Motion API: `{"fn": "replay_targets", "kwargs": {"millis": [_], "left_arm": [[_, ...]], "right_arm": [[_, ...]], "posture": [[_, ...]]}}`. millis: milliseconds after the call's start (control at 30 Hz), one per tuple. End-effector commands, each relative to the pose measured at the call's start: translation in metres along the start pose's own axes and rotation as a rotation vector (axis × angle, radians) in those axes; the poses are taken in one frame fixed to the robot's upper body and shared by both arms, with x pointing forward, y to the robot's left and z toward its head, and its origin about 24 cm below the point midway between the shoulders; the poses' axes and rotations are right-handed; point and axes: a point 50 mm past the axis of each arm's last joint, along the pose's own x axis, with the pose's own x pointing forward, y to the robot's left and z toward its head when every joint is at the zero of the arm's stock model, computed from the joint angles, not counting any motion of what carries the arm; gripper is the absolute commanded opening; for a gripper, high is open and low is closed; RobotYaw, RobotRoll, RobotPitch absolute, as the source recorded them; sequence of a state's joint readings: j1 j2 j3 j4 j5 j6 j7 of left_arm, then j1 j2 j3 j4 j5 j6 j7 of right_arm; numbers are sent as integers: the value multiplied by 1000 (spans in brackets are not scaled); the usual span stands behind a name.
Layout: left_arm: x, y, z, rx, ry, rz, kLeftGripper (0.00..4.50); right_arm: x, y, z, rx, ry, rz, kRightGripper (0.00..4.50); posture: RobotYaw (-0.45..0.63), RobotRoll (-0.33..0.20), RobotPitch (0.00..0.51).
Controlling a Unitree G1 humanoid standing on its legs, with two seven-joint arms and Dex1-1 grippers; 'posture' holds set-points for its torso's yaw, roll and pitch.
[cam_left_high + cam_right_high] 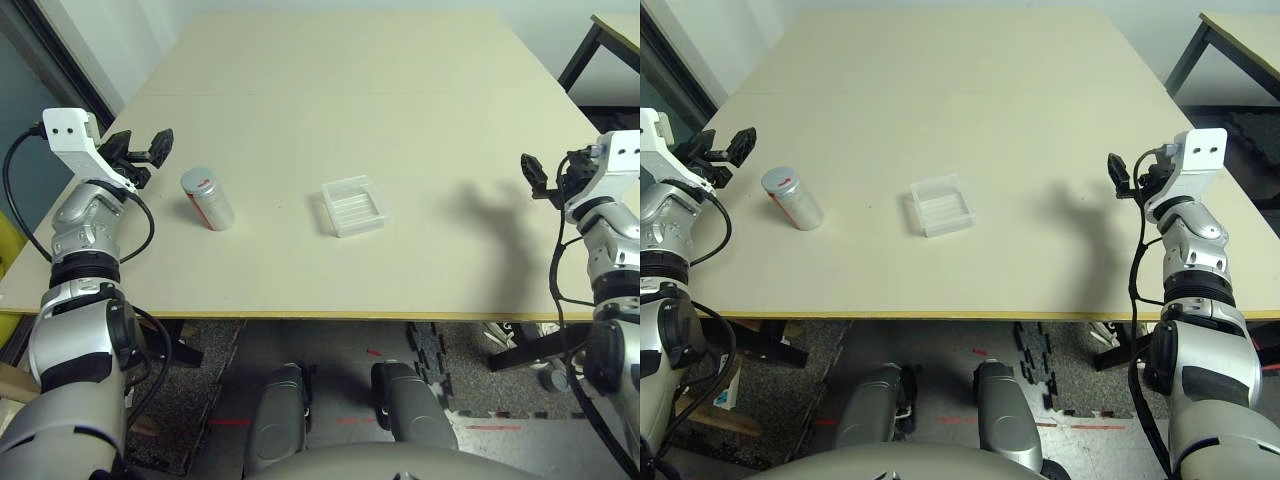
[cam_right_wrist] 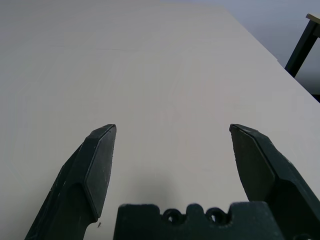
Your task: Pour the medicine from the bottle into the box.
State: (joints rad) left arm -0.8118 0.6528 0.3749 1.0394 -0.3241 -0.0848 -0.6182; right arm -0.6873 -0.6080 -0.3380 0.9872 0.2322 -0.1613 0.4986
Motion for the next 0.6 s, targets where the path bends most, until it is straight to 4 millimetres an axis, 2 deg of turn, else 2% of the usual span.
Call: {"fn": "replay_targets", "kwargs": {"millis": [33, 400, 600], "left_arm": [[-1, 2, -1, 9, 13, 13, 4455], [0, 5, 5, 10, 4, 10, 4455], [-3, 9, 8, -4, 2, 15, 4455]], "right_arm": [[-2, -3, -2, 17, 2, -18, 4500], [3, 5, -1, 47, -14, 3, 4500], [6, 21, 2, 105, -48, 154, 4500]], "posture": [[-172, 0, 95], [-165, 0, 94], [-161, 0, 94]]}}
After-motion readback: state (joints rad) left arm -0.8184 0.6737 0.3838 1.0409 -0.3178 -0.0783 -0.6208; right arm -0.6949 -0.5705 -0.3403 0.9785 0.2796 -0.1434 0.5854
